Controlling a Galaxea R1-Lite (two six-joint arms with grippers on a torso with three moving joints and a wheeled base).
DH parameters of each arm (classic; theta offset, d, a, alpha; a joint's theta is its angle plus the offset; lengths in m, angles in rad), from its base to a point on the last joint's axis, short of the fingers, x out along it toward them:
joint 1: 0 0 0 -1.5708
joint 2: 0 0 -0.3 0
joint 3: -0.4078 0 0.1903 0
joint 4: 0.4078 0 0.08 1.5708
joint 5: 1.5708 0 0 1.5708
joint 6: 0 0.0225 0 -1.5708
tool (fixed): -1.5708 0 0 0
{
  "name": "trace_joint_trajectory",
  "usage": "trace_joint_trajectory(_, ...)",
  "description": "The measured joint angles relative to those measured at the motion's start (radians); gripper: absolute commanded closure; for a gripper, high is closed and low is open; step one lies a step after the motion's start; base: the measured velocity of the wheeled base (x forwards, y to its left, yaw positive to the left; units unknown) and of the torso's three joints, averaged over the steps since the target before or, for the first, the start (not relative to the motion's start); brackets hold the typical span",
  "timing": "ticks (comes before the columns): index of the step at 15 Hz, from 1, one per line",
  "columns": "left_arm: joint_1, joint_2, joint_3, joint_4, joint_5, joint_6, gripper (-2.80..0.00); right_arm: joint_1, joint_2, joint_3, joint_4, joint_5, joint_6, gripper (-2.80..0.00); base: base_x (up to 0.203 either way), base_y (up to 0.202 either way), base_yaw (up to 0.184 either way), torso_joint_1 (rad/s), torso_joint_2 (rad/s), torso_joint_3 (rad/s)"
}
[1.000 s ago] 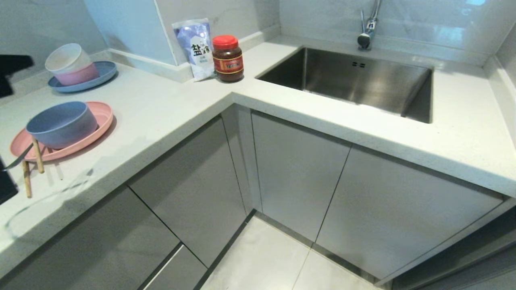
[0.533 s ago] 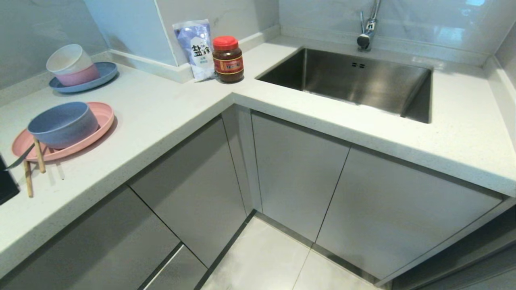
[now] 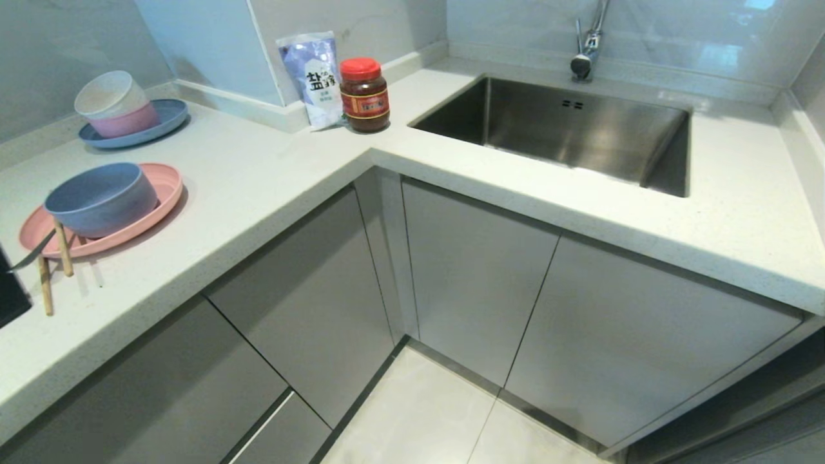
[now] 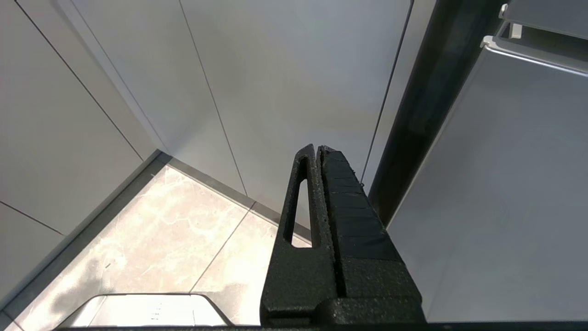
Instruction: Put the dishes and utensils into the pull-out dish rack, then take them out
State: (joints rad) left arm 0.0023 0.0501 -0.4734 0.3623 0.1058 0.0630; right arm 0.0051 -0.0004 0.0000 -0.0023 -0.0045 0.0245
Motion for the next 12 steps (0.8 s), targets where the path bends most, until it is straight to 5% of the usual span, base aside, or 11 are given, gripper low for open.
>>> trace_joint_trajectory(2, -0.003, -0.032, 0.102, -0.082, -0.009, -0.089, 0.00, 0.000, 0.000, 0.000, 0.000, 0.000, 0.000, 0.00, 0.000, 0.000, 0.000, 0.000, 0.00, 0.000)
trace_joint_trajectory(8, -0.005, -0.051, 0.451, -0.486, -0.063, -0.042, 0.00, 0.000, 0.000, 0.000, 0.000, 0.000, 0.000, 0.00, 0.000, 0.000, 0.000, 0.000, 0.00, 0.000)
trace_joint_trajectory(12, -0.004, -0.052, 0.471, -0.412, -0.113, -0.044, 0.00, 0.000, 0.000, 0.000, 0.000, 0.000, 0.000, 0.00, 0.000, 0.000, 0.000, 0.000, 0.00, 0.000)
